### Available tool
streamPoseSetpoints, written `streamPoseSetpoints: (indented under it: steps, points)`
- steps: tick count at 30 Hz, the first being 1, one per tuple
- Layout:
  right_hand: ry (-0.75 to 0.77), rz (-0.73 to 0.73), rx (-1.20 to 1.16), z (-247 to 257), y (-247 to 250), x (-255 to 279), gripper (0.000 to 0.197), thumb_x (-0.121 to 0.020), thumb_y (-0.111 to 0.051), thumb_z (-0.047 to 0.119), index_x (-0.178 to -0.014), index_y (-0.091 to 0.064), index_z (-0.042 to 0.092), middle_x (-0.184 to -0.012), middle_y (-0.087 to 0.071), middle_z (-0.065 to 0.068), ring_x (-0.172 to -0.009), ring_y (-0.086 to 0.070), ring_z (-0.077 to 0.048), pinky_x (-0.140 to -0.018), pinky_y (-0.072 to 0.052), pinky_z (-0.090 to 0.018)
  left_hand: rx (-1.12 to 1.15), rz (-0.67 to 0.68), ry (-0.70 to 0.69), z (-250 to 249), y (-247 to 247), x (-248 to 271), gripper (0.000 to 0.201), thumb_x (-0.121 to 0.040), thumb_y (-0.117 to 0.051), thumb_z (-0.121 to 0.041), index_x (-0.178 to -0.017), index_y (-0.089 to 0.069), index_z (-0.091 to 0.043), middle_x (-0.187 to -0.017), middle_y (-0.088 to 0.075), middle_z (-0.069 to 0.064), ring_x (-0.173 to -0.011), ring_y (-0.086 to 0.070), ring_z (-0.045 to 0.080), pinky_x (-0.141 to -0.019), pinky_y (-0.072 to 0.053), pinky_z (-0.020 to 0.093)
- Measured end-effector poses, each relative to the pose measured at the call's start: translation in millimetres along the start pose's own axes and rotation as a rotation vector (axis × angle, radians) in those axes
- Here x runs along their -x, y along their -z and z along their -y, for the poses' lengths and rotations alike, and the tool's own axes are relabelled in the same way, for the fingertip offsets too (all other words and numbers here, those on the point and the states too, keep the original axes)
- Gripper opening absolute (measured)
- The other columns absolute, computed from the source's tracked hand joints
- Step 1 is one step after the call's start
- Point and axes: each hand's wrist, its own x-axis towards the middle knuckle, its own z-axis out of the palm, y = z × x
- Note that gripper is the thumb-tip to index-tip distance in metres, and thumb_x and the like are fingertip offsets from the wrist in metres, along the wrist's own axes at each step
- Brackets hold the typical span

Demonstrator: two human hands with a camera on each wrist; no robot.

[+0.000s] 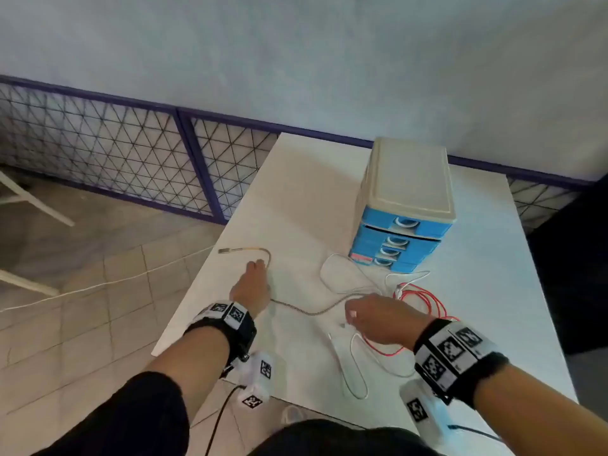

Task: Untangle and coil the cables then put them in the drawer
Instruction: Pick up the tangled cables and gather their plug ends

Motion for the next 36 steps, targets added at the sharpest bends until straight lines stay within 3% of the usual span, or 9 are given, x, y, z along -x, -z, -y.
streamPoseSetpoints:
  steps: [7,10,13,17,20,22,24,30,36]
  points:
    - [-0.082,-0.045,-0.059,-12,14,-2,0.024,-0.100,-0.041,0.019,-0.112,-0.061,0.022,-0.117,-0.064,-0.004,-0.103,-0.059,-0.024,-0.075,-0.040,-0.030,-0.007,0.049,0.156,12,-6,-40,0.036,-0.095,-0.043,-0.023,-0.118,-0.049,0.004,-0.124,-0.053,0.022,-0.114,-0.055,0.037,-0.091,-0.045,0.042]
    - [-0.100,-0.080,-0.147,-22,19,-2,0.025,-0.100,-0.041,0.020,-0.110,-0.064,0.020,-0.119,-0.064,-0.003,-0.108,-0.057,-0.024,-0.085,-0.043,-0.032,0.034,0.097,0.063,8,-3,-42,0.025,-0.092,-0.049,-0.017,-0.092,-0.063,0.004,-0.100,-0.065,0.022,-0.095,-0.061,0.036,-0.076,-0.044,0.035]
    - [-0.140,-0.140,-0.327,-29,24,-7,0.027,-0.099,-0.043,0.016,-0.108,-0.067,0.013,-0.115,-0.066,-0.006,-0.099,-0.057,-0.017,-0.089,-0.042,-0.026,0.255,0.165,-0.128,-23,9,-30,0.025,-0.088,-0.054,-0.017,-0.064,-0.056,-0.010,-0.072,-0.062,0.016,-0.068,-0.058,0.026,-0.068,-0.049,0.041]
    - [-0.253,-0.235,-0.836,-24,32,-22,0.037,-0.101,-0.041,0.035,-0.112,-0.063,0.007,-0.106,-0.070,-0.008,-0.101,-0.065,-0.022,-0.093,-0.048,-0.035,0.564,0.241,-0.338,-86,28,5,0.014,-0.092,-0.057,-0.016,-0.079,-0.053,-0.012,-0.068,-0.067,0.008,-0.055,-0.063,0.010,-0.058,-0.052,0.027]
    - [-0.175,-0.140,-1.316,-19,40,-24,0.039,-0.100,-0.043,0.041,-0.093,-0.059,0.006,-0.080,-0.064,-0.012,-0.072,-0.064,-0.021,-0.080,-0.049,-0.037,0.729,0.328,-0.428,-126,39,31,0.008,-0.093,-0.057,-0.008,-0.087,-0.051,-0.005,-0.073,-0.065,0.010,-0.053,-0.064,0.013,-0.054,-0.052,0.021]
    - [-0.072,-0.201,-1.517,-20,49,-23,0.039,-0.102,-0.043,0.030,-0.076,-0.052,0.002,-0.058,-0.053,-0.015,-0.049,-0.055,-0.023,-0.062,-0.047,-0.035,0.758,0.367,-0.489,-140,45,41,0.008,-0.092,-0.058,-0.006,-0.090,-0.051,-0.003,-0.076,-0.066,0.010,-0.056,-0.065,0.014,-0.056,-0.053,0.020]
    - [-0.104,-0.318,-1.592,-21,60,-19,0.031,-0.102,-0.042,0.021,-0.077,-0.053,0.005,-0.047,-0.049,-0.007,-0.041,-0.051,-0.016,-0.049,-0.043,-0.027,0.760,0.393,-0.531,-147,48,49,0.011,-0.091,-0.060,-0.007,-0.084,-0.050,-0.007,-0.075,-0.066,0.007,-0.060,-0.066,0.015,-0.060,-0.055,0.024]
    - [-0.087,-0.465,-1.818,-41,87,-3,0.022,-0.103,-0.041,0.026,-0.093,-0.055,0.012,-0.056,-0.036,0.007,-0.042,-0.037,-0.006,-0.042,-0.036,-0.017,0.705,0.479,-0.591,-144,35,54,0.023,-0.089,-0.060,-0.001,-0.075,-0.048,-0.014,-0.071,-0.066,0.008,-0.073,-0.065,0.032,-0.062,-0.053,0.022]
    - [-0.045,-0.631,-1.687,-62,101,24,0.025,-0.104,-0.036,0.030,-0.100,-0.055,0.015,-0.062,-0.027,0.005,-0.042,-0.021,-0.005,-0.035,-0.018,-0.016,0.500,0.586,-0.693,-150,13,58,0.024,-0.085,-0.067,-0.008,-0.072,-0.053,-0.022,-0.077,-0.068,0.000,-0.077,-0.068,0.016,-0.077,-0.051,0.022]
